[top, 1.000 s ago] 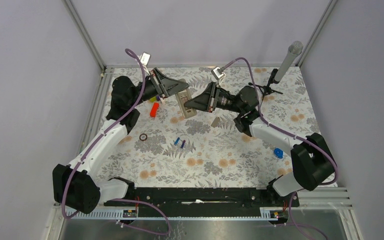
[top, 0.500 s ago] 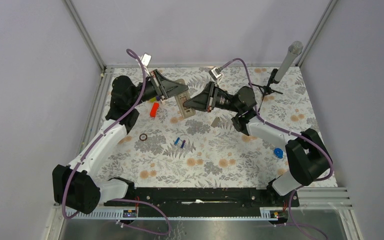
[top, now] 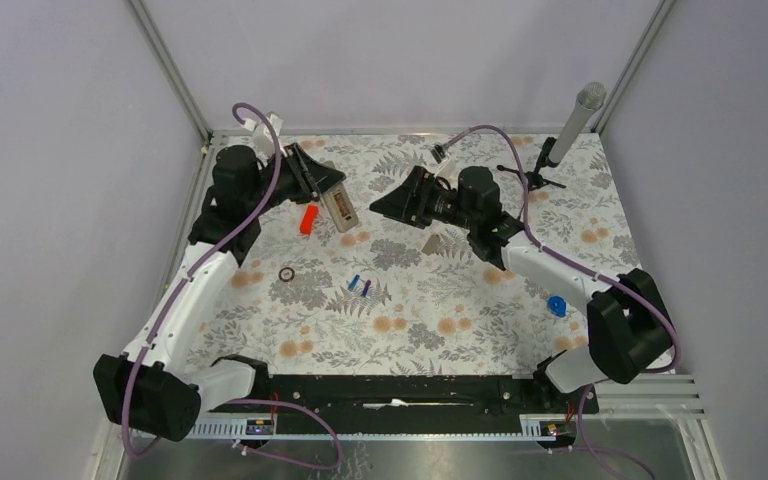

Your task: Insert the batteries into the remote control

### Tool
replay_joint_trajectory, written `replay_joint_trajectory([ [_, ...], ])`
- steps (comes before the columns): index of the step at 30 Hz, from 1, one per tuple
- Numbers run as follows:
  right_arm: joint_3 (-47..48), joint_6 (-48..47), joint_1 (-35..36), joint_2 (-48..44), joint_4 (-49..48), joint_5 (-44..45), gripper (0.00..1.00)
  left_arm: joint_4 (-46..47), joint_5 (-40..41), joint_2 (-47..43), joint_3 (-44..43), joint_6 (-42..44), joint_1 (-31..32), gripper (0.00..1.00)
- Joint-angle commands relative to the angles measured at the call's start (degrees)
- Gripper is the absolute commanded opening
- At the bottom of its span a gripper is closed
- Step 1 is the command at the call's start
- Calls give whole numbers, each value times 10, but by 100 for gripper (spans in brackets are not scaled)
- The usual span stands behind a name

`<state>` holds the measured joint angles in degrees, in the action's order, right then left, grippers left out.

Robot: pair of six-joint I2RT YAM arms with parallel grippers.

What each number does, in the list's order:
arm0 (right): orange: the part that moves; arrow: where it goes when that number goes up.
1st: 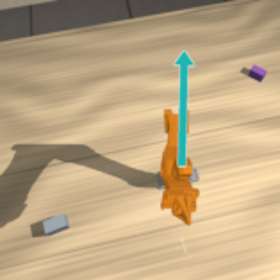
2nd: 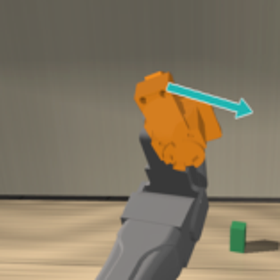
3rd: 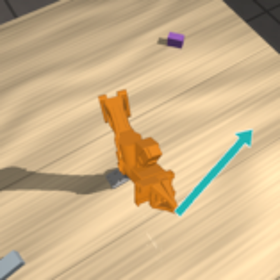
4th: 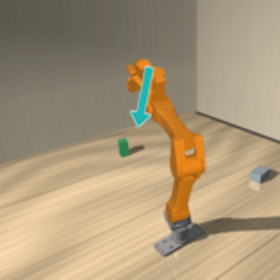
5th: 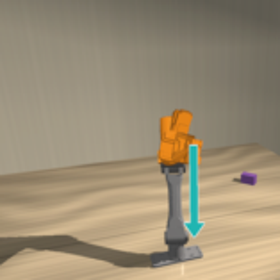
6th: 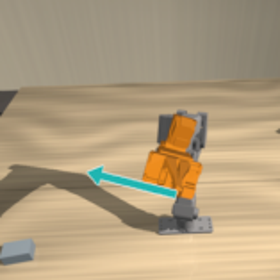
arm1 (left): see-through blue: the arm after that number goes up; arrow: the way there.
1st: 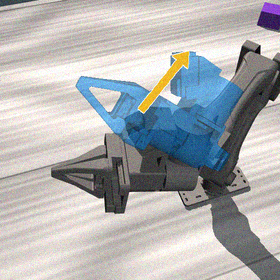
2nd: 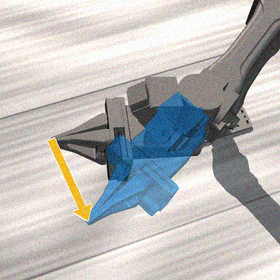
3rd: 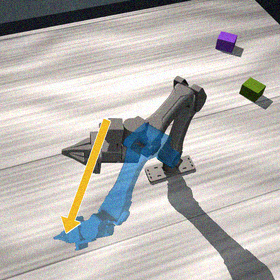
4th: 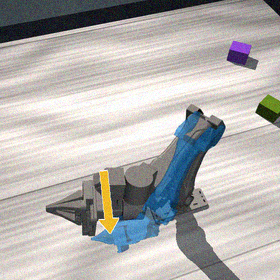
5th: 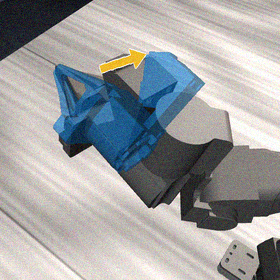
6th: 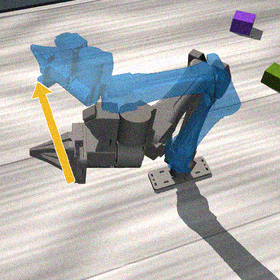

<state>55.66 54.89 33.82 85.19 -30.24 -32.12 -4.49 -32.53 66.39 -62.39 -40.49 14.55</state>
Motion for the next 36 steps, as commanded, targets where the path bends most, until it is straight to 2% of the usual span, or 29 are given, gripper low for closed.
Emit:
replay_joint_trajectory([
  [1, 46, -101, 30, -2, 220, 170, 76, -172, 243, -35, -44, 127, -4, 0],
  [3, 60, -104, 54, 22, 278, 236, 69, -187, 297, -47, -42, 139, -5, 0],
  [6, 107, -92, 88, 79, 385, 295, 56, -196, 334, -61, -42, 143, -6, 0],
  [9, 172, -79, 128, 148, 493, 382, 55, -204, 344, -67, -46, 134, -6, 0],
  [11, 208, -63, 151, 177, 543, 412, 57, -204, 340, -70, -46, 125, -6, 0],
  [17, 247, -13, 182, 233, 574, 424, 59, -198, 328, -84, -35, 110, -6, 0],
  [22, 307, -18, 203, 285, 612, 442, 58, -194, 329, -99, -18, 109, -6, 0],
  [27, 342, -18, 204, 307, 604, 417, 57, -206, 376, -105, -20, 109, -6, 0],
  [29, 362, -7, 205, 323, 598, 401, 53, -213, 400, -109, -21, 106, -6, 0],
  [33, 424, 19, 205, 374, 652, 390, 35, -214, 411, -115, -21, 109, -6, 0],
  [36, 458, 30, 205, 401, 700, 398, 30, -214, 411, -116, -20, 111, -6, 0],
])
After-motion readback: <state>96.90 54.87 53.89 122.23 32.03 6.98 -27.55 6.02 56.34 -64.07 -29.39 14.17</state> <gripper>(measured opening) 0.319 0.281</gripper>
